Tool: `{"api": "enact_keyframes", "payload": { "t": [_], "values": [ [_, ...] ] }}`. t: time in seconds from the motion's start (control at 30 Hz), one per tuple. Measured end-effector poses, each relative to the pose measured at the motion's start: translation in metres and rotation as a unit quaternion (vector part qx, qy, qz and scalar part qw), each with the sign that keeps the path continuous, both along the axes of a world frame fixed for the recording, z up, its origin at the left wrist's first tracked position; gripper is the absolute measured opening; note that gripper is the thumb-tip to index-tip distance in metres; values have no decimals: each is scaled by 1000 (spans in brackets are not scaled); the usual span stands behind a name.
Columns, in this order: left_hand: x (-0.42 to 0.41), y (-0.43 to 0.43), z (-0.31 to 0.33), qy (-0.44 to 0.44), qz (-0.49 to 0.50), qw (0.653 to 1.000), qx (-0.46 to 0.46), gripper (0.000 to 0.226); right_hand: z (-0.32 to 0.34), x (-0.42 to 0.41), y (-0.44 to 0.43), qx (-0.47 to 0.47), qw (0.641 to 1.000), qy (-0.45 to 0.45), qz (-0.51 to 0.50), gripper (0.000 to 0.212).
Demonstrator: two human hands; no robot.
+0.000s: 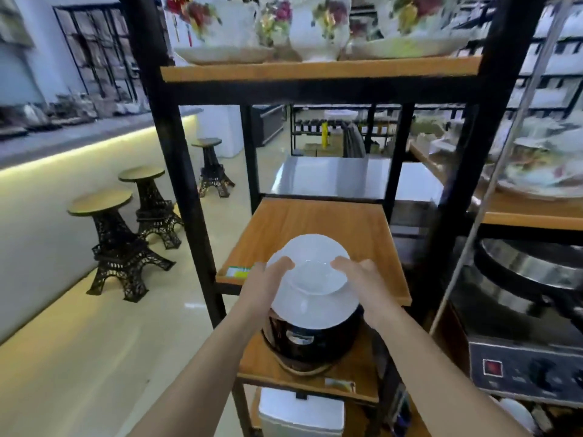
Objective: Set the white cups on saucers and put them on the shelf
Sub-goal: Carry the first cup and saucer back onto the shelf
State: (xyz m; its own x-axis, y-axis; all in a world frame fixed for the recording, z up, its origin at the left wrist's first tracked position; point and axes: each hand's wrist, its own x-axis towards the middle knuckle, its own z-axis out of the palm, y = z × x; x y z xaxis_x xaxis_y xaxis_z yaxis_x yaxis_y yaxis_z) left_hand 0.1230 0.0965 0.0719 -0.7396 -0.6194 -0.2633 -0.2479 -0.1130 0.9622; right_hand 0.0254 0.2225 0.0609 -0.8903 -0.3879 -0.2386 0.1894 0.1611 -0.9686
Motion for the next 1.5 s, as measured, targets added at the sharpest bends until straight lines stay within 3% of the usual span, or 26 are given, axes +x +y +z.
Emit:
{"api": "enact_keyframes", "payload": {
  "t": [0.13,0.33,0.43,0.83,1.2,1.33,1.5],
  "values": [
    [-49,-41,-1,1,26,1000,15,30,3,-57,-53,24,999,-14,18,49],
    [-112,-99,-3,-20,93,995,36,16,1,-119,-122,53,996,-11,74,48],
    [-141,-133,-11,-46,93,994,37,35,-3,-142,-151,82,995,7,54,52],
    [-200,-204,-44,-109,105,988,-19,42,-28,-197,-210,157,986,7,64,38],
    [-208,-212,-58,-130,111,985,-36,46,-45,-209,-219,212,975,11,67,62],
    [-208,-212,-59,-140,105,983,-48,56,-41,-210,-217,245,965,59,68,85],
    [-195,-213,-51,-152,107,974,-126,66,-27,-198,-204,253,956,144,46,83]
  ]
}}
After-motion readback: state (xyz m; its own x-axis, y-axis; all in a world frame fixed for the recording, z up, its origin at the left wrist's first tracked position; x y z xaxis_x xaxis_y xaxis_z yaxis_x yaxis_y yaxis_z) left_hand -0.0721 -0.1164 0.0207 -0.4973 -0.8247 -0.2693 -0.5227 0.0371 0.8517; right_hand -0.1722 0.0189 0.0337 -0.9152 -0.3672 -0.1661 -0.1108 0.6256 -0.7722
